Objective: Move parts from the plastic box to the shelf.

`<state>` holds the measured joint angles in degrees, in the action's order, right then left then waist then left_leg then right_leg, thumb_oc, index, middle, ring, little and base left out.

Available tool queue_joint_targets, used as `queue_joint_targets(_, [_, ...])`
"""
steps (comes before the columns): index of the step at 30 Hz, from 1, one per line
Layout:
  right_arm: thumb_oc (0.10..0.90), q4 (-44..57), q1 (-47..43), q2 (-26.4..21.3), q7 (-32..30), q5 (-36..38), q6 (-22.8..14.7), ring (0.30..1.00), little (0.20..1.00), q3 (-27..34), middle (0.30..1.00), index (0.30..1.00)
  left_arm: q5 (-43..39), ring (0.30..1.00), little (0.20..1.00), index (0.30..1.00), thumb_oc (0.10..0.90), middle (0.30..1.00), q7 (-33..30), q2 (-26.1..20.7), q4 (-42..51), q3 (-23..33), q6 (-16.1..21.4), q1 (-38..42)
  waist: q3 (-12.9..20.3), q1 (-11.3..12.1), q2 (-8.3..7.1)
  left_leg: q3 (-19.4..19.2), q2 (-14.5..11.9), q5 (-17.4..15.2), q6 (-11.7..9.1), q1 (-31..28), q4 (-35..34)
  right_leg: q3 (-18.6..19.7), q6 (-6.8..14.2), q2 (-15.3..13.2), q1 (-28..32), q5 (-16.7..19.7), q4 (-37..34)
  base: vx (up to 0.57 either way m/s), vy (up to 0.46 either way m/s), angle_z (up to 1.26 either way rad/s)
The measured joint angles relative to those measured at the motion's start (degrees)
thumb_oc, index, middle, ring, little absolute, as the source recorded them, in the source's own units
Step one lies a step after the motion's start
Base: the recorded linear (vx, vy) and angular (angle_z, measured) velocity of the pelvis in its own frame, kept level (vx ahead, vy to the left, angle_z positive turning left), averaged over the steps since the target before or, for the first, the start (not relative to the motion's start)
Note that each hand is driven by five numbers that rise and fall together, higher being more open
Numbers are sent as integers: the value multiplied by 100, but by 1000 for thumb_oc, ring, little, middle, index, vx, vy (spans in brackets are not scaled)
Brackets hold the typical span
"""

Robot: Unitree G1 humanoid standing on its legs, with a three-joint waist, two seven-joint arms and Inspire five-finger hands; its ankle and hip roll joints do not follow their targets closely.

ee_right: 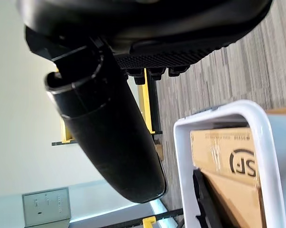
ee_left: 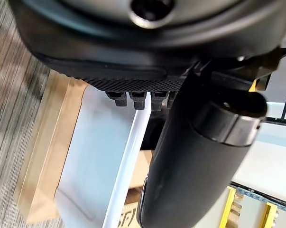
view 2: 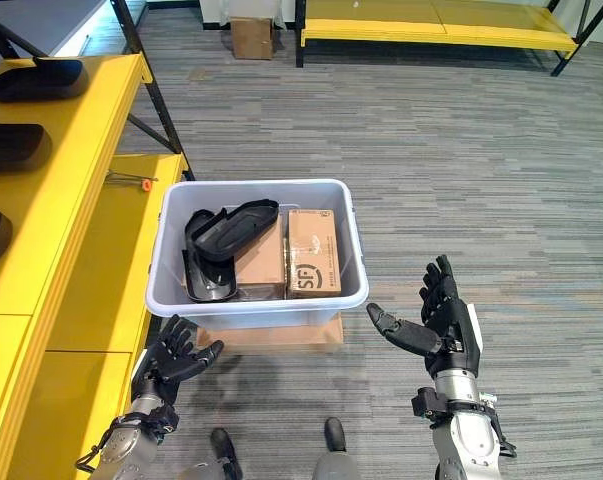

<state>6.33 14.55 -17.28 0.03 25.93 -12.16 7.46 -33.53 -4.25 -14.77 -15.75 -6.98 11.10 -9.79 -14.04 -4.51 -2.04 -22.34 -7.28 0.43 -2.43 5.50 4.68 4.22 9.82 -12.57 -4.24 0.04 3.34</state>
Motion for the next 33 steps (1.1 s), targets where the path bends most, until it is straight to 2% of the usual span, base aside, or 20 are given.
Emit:
queue_joint_targets(2, [900,0,0,-6,-2,0,1,1000,1000,6,1000,1000,5,1000,1000,1000,900,1000,-2,-1,-6,0,-15,73,9,-25,66,54,53,-16,63,92,-9,67,3,-2,-420,-2,663,15,205,9])
queue_joint_targets(4, [900,6,14,20,9,1,1,1000,1000,-32,1000,1000,20,1000,1000,1000,900,1000,-7,-62,-12,-3,-23,174,7,-157,71,58,179,-27,224,138,-15,187,58,-90,-1078,73,1860,57,212,19])
queue_joint_targets(5, [900,4,30,16,10,-1,2,1000,1000,-59,1000,1000,20,1000,1000,1000,900,1000,-10,-94,-5,-2,-22,167,7,-163,76,34,226,-31,275,108,-22,141,18,-118,-1161,164,2004,113,158,-29])
queue_joint_targets(6, [900,9,43,37,3,-1,2,1000,1000,-217,1000,1000,25,1000,1000,1000,900,1000,-36,-255,-31,1,-29,99,-22,-160,123,-179,449,-24,487,-181,-358,-355,-26,-433,-1486,526,2406,301,77,-49])
queue_joint_targets(7, [900,8,101,39,7,-1,2,1000,1000,-237,1000,1000,26,1000,1000,1000,900,1000,-55,-246,-34,9,-28,85,-35,-155,201,-227,528,28,539,-330,-587,-688,-38,-550,-1524,323,2318,294,36,-61])
queue_joint_targets(8, [900,7,88,24,2,-2,5,1000,1000,-286,1000,1000,25,1000,1000,1000,900,1000,-57,-222,-50,40,-12,62,-47,-132,253,-269,546,21,534,-398,-717,-1048,42,-591,-1527,146,1804,284,-18,-42])
queue_joint_targets(9, [900,15,56,25,30,-3,6,1000,1000,-291,1000,1000,26,1000,1000,1000,900,1000,-59,-199,-88,71,-14,54,-42,-110,298,-339,548,30,527,-367,-762,-1561,142,-618,-1467,120,867,100,-42,-38])
queue_joint_targets(10, [900,24,48,30,25,-2,5,1000,1000,-298,1000,1000,32,1000,1000,1000,900,1000,-59,-215,-119,89,-18,51,-51,-112,278,-424,582,102,509,-351,-762,-1637,116,-598,-1412,212,340,107,-68,-13])
queue_joint_targets(12, [900,-5,164,28,-4,-1,21,1000,1000,-346,1000,1000,32,1000,1000,1000,900,1000,-57,-210,-172,113,-25,-30,-50,-157,141,-405,663,122,423,-471,-829,-1654,101,-618,-1253,444,-135,35,-96,15])
queue_joint_targets(14, [900,-4,321,27,15,0,28,1000,1000,-362,1000,1000,30,1000,1000,1000,900,1000,-51,-168,-153,132,-25,-137,-17,-157,37,-315,657,175,351,-591,-800,-1625,45,-518,-948,622,-73,58,-99,27])
queue_joint_targets(15, [900,-4,405,23,28,1,31,1000,1000,-371,1000,1000,30,1000,1000,1000,900,1000,-31,-180,-30,134,-25,-326,43,-127,-75,-229,656,171,210,-673,-816,-1589,-95,-402,-611,994,-221,72,-103,27])
queue_joint_targets(16, [900,-4,355,-50,32,0,43,1000,1000,-370,1000,1000,30,1000,1000,1000,900,1000,-24,-148,20,128,-29,-418,50,-111,14,-226,533,185,137,-664,-816,-1649,-232,-263,-555,1081,-314,48,-81,13])
queue_joint_targets(19, [900,-2,131,-167,48,1,45,1000,1000,-269,1000,1000,31,1000,1000,1000,900,1000,7,-61,82,88,-55,-484,73,-95,230,-222,227,261,6,-677,-879,-1732,-396,71,-503,1045,-421,66,-105,-7])
queue_joint_targets(22, [900,-13,28,-173,50,3,46,1000,1000,-192,1000,1000,29,1000,1000,1000,900,1000,71,50,83,22,-94,-403,71,-140,287,-153,33,301,-65,-874,-901,-1820,-488,275,-234,938,-504,40,-105,4])
queue_joint_targets(27, [900,-3,124,-211,74,6,47,1000,1000,-173,1000,1000,25,1000,1000,1000,900,1000,127,50,116,8,-100,-260,115,-161,433,-139,-116,267,-168,-896,-872,-1842,-515,406,-225,825,-468,33,-131,-3])
queue_joint_targets(31, [900,-9,167,-274,81,8,93,1000,1000,-187,1000,1000,8,1000,1000,1000,900,1000,104,52,119,42,-105,-257,118,-159,556,-245,-278,126,-224,-843,-580,-1718,-625,494,-371,667,-180,13,-164,-17])
queue_joint_targets(32, [900,-17,165,-317,79,9,97,1000,1000,-189,1000,1000,2,1000,1000,1000,900,1000,106,67,119,42,-105,-266,115,-160,619,-238,-369,102,-284,-825,-513,-1755,-676,552,-409,586,-52,18,-293,-8])
queue_joint_targets(33, [900,-27,186,-360,85,8,102,1000,1000,-198,1000,1000,-1,1000,1000,1000,900,1000,105,65,117,44,-105,-292,109,-138,646,-247,-473,20,-370,-748,-257,-1734,-736,596,-590,299,404,2,-210,-4])
